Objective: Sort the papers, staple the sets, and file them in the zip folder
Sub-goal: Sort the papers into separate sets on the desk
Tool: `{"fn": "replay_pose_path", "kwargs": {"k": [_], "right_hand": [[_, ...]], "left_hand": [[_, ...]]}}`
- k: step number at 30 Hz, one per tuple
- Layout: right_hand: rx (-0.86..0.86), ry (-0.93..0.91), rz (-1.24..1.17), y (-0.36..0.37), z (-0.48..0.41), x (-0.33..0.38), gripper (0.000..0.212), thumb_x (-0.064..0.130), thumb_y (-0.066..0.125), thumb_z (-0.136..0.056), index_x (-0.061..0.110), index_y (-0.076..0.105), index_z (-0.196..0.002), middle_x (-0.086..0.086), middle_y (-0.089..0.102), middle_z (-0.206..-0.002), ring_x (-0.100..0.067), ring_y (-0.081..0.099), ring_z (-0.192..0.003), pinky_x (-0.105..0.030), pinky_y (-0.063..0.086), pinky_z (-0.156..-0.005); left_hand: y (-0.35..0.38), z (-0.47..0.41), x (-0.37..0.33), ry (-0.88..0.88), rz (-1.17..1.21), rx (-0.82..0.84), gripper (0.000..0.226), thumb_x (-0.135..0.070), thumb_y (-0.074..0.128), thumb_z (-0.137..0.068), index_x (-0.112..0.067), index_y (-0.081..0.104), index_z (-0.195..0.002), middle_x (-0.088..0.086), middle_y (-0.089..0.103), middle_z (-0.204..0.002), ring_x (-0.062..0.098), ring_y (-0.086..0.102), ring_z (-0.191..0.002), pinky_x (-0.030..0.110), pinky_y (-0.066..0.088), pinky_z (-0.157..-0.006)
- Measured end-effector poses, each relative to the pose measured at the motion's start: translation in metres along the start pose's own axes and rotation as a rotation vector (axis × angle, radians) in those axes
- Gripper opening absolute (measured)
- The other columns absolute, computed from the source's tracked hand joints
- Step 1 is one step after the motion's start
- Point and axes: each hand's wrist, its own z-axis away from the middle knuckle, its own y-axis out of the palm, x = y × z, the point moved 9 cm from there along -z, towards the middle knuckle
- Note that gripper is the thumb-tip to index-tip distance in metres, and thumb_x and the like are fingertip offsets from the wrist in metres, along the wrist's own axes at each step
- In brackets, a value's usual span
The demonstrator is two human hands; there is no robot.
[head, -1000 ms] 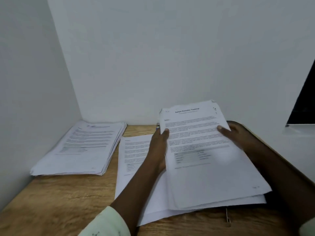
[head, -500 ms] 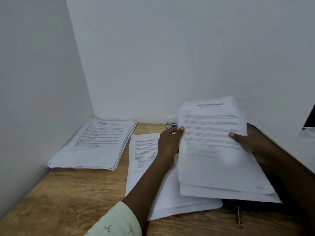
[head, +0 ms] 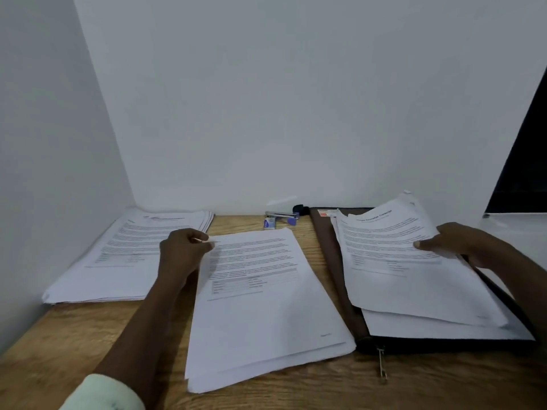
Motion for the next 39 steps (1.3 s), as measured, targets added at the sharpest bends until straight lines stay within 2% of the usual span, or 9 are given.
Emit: {"fn": "replay_pose_path", "kwargs": {"k": [6, 11, 16, 19, 22, 26, 31, 36, 39], "right_hand": [[-0.08, -0.041, 0.154, -0.01, 0.01, 0.011, 0.026, 0.029, 0.081, -0.078, 0.006, 0.069, -0.08, -0.015, 0.068, -0.094, -0.028, 0.058, -0.083, -0.03, 0.038, -0.064], [-0.161, 0.056, 0.233, -0.013, 0.011, 0.028, 0.056, 0.039, 0.076, -0.082, 0.009, 0.037, -0.055, -0.006, 0.042, -0.056, -0.022, 0.038, -0.054, -0.031, 0.023, -0.053], [-0.164, 0.088, 0.39, -0.009, 0.008, 0.028, 0.072, 0.071, 0.073, -0.056, 0.004, 0.06, -0.08, -0.012, 0.063, -0.088, -0.03, 0.059, -0.089, -0.03, 0.036, -0.062], [-0.347, -0.222, 0.181, -0.008, 0.043, 0.1, 0.049, 0.043, 0.077, -0.078, 0.004, 0.067, -0.105, -0.014, 0.068, -0.11, -0.03, 0.062, -0.107, -0.033, 0.042, -0.088], [-0.08, -0.392, -0.054, 0.052, 0.079, 0.176, 0.022, 0.033, 0.074, -0.084, 0.014, 0.068, -0.093, 0.001, 0.07, -0.089, -0.019, 0.066, -0.082, -0.03, 0.048, -0.082], [0.186, -0.415, 0.312, 0.148, 0.086, 0.217, 0.031, 0.037, 0.065, -0.091, 0.007, 0.058, -0.086, 0.0, 0.057, -0.088, -0.013, 0.049, -0.072, -0.019, 0.032, -0.054], [0.127, -0.323, 0.376, 0.176, 0.074, 0.212, 0.036, 0.027, 0.056, -0.094, 0.001, 0.058, -0.119, -0.012, 0.059, -0.125, -0.022, 0.056, -0.111, -0.02, 0.038, -0.068], [0.149, -0.355, 0.239, 0.187, 0.071, 0.218, 0.027, 0.023, 0.07, -0.086, 0.008, 0.06, -0.106, -0.001, 0.057, -0.091, -0.018, 0.053, -0.095, -0.018, 0.036, -0.059], [0.099, -0.416, -0.173, 0.174, 0.072, 0.219, 0.014, 0.013, 0.073, -0.082, 0.011, 0.062, -0.09, 0.005, 0.064, -0.081, -0.018, 0.063, -0.09, -0.02, 0.045, -0.064]], "left_hand": [[0.007, -0.009, 0.012, -0.036, -0.178, 0.036, 0.041, -0.024, 0.085, -0.075, -0.008, 0.071, -0.11, 0.014, 0.064, -0.12, 0.029, 0.059, -0.11, 0.031, 0.043, -0.086], [0.003, -0.008, 0.017, -0.081, -0.165, 0.058, 0.049, -0.021, 0.087, -0.073, -0.008, 0.066, -0.116, 0.014, 0.056, -0.13, 0.029, 0.056, -0.114, 0.031, 0.044, -0.085], [0.002, -0.011, 0.015, -0.088, -0.167, 0.092, 0.062, -0.028, 0.089, -0.068, -0.01, 0.061, -0.121, 0.014, 0.059, -0.124, 0.029, 0.062, -0.106, 0.041, 0.053, -0.091], [0.005, -0.015, 0.01, -0.083, -0.146, 0.132, 0.071, -0.032, 0.09, -0.068, -0.012, 0.055, -0.126, 0.015, 0.061, -0.122, 0.029, 0.064, -0.103, 0.038, 0.054, -0.085], [0.006, -0.014, 0.009, -0.096, -0.078, 0.135, 0.069, -0.031, 0.089, -0.07, -0.013, 0.052, -0.125, 0.015, 0.063, -0.122, 0.029, 0.063, -0.106, 0.039, 0.054, -0.085], [0.009, -0.008, 0.014, -0.138, 0.064, 0.132, 0.062, -0.026, 0.088, -0.072, -0.016, 0.053, -0.122, 0.014, 0.061, -0.124, 0.028, 0.064, -0.101, 0.041, 0.057, -0.085], [0.013, -0.006, 0.012, -0.146, 0.148, 0.158, 0.057, -0.021, 0.086, -0.074, -0.014, 0.055, -0.121, 0.013, 0.061, -0.119, 0.028, 0.065, -0.098, 0.043, 0.057, -0.086], [0.023, -0.005, 0.016, -0.183, 0.273, 0.229, 0.064, -0.016, 0.087, -0.072, -0.013, 0.053, -0.126, 0.012, 0.057, -0.128, 0.027, 0.057, -0.112, 0.031, 0.045, -0.075], [0.021, 0.002, 0.01, -0.241, 0.543, 0.27, 0.069, 0.0, 0.08, -0.077, -0.012, 0.043, -0.134, 0.011, 0.058, -0.122, 0.028, 0.062, -0.104, 0.036, 0.053, -0.075]]}}
